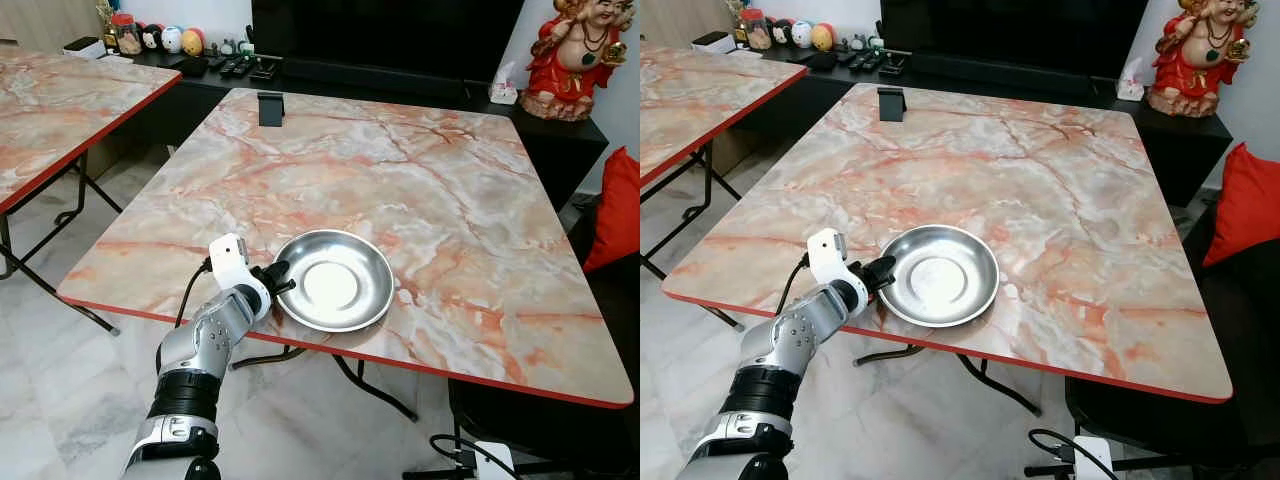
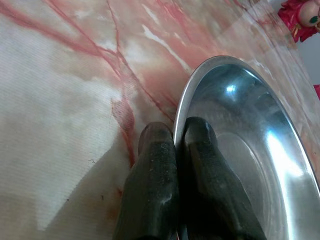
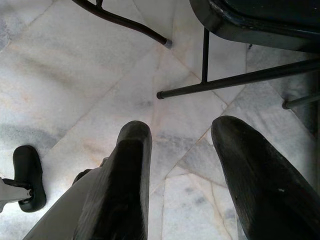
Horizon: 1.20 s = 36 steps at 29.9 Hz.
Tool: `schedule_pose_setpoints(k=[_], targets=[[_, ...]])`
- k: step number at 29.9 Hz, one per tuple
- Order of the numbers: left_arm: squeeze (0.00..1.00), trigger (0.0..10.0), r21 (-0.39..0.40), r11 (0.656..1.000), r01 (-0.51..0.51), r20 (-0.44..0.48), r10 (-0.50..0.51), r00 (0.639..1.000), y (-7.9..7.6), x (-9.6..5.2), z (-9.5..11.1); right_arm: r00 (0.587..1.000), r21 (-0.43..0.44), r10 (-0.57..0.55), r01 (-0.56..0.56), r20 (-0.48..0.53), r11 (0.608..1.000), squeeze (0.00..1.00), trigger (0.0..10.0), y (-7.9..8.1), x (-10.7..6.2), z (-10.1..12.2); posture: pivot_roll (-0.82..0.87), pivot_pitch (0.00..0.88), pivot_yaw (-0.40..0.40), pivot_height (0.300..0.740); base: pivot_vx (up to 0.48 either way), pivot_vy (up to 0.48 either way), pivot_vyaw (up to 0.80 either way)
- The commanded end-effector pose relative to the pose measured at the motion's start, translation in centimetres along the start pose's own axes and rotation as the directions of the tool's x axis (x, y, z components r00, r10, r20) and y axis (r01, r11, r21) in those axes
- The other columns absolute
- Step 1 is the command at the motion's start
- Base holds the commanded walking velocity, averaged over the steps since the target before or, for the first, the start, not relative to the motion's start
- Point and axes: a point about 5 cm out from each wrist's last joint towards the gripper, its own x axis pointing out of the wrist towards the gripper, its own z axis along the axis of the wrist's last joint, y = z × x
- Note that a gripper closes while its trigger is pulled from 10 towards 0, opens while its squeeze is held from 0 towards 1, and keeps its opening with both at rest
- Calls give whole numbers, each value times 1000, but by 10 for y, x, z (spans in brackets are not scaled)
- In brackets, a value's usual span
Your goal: Setting the table
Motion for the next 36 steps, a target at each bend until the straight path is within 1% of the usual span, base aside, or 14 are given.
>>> schedule_pose_setpoints(k=[1,10,11,13,14,15,16,17,28,29,30,31,36], targets=[[0,10000,30,999,-15,-7,15,1000,-1,0,1,1000,-11,-1,1,-8,1000,0,10000,-3,0,0,123,0,-63,707,0,0,0],[4,10000,26,1000,-16,-4,16,1000,-3,1,3,1000,-14,-1,1,-9,1000,0,10000,-3,0,0,123,0,-63,707,0,0,0],[188,10000,27,1000,-15,-4,15,1000,-3,1,3,1000,-14,-1,1,-10,1000,0,10000,-3,0,0,125,0,-63,707,0,0,0],[196,10000,27,1000,-14,-3,14,1000,-3,1,4,1000,-14,-1,1,-10,1000,0,10000,-3,0,0,125,0,-63,707,0,0,0],[235,10000,27,1000,-14,-2,14,1000,-4,1,4,1000,-14,-1,1,-10,1000,0,10000,-3,0,0,125,0,-64,707,0,0,0],[333,10000,28,1000,-14,-1,14,1000,-4,1,4,1000,-14,-1,0,-10,1000,0,10000,-3,0,0,125,0,-64,707,0,0,0],[698,10000,26,1000,-13,0,13,1000,-4,1,4,1000,-15,0,0,-10,1000,0,10000,-3,0,0,124,0,-64,707,0,0,0],[984,10000,25,1000,-12,0,12,1000,-4,1,4,1000,-14,0,0,-10,1000,0,10000,-3,0,0,124,0,-64,707,0,0,0],[941,10000,29,1000,1,17,-1,1000,-9,1,8,1000,-13,0,0,-9,1000,0,10000,-3,0,0,123,0,-62,707,0,0,0],[898,10000,25,1000,7,30,-7,1000,-10,1,10,1000,-13,-1,0,-9,1000,0,10000,-3,0,0,122,0,-62,707,0,0,0],[310,10000,21,1000,6,48,-7,999,-11,1,13,1000,-12,-1,1,-9,1000,0,10000,-3,0,0,123,0,-63,707,0,0,0],[0,10000,24,1000,11,61,-12,998,-11,0,16,1000,-12,-1,1,-9,1000,0,10000,-3,0,0,123,0,-63,707,0,0,0],[0,10000,49,999,24,96,-28,995,-15,-1,25,1000,-11,-3,3,-8,1000,0,10000,-3,0,0,127,0,-65,707,0,0,0]])
